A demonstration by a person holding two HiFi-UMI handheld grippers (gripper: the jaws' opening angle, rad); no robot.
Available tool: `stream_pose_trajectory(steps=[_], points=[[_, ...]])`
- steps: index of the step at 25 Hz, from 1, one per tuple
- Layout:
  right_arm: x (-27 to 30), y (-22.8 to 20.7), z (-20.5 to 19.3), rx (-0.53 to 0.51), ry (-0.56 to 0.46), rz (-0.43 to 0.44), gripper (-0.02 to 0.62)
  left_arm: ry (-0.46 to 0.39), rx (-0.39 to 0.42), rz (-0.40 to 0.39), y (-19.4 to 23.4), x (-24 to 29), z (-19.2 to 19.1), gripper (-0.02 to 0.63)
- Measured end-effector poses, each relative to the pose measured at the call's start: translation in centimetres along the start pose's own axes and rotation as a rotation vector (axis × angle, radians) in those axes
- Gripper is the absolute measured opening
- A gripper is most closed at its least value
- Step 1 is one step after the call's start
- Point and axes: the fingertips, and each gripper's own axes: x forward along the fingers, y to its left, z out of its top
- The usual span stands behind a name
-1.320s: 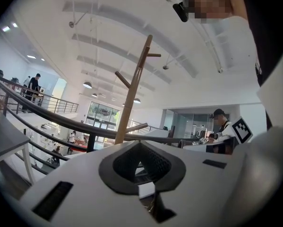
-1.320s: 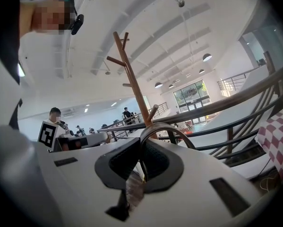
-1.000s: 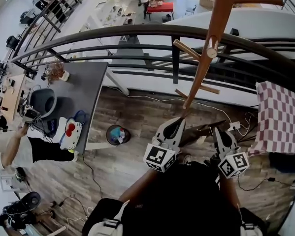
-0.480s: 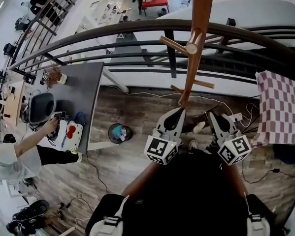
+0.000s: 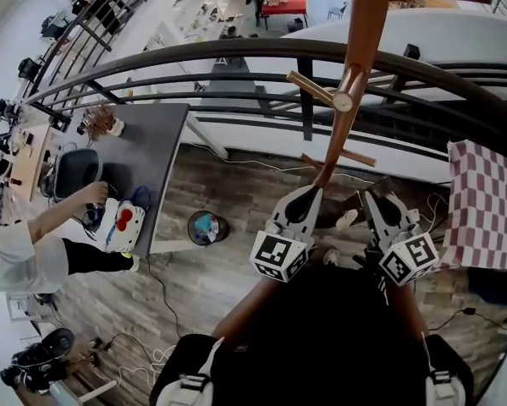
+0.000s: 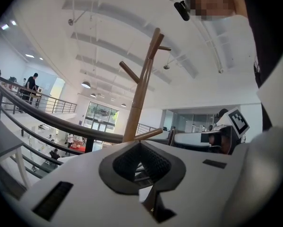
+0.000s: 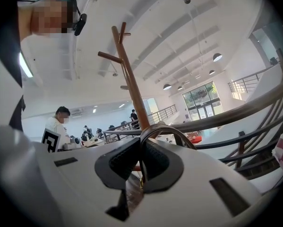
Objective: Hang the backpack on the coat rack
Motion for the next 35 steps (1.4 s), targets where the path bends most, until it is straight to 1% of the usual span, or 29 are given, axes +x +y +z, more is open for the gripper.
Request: stream_pose_trajectory(steps=[7,16,20,26,35], points=[[0.4,-0.5,1.6,-0.013,-0.02,0.018,0.026,-0.017,0.003,0.001,0.0,0.9,0.4,0.008],[1.9,-0.1,2.0,-0.025,-0.014,0.039,0.026,-0.005,-0.013,-0.004,1.0,1.4,0.1,0.009],[2.8,0.1,2.4,-0.027,-0.014,0.051,0.026,-0.009,-0.008,-0.003,1.6,1.6,0.6,0.008],[4.3,0.9,1.8,-0.012,0.006,0.076,0.026,-0.009,-0.011,0.0,2.4,1.8,0.9,0.009],[5.0,0.5,0.5,0.013,0.037,0.086,0.026,-0.008,-0.007,-0.004,2.6,2.3,1.0,0.009]])
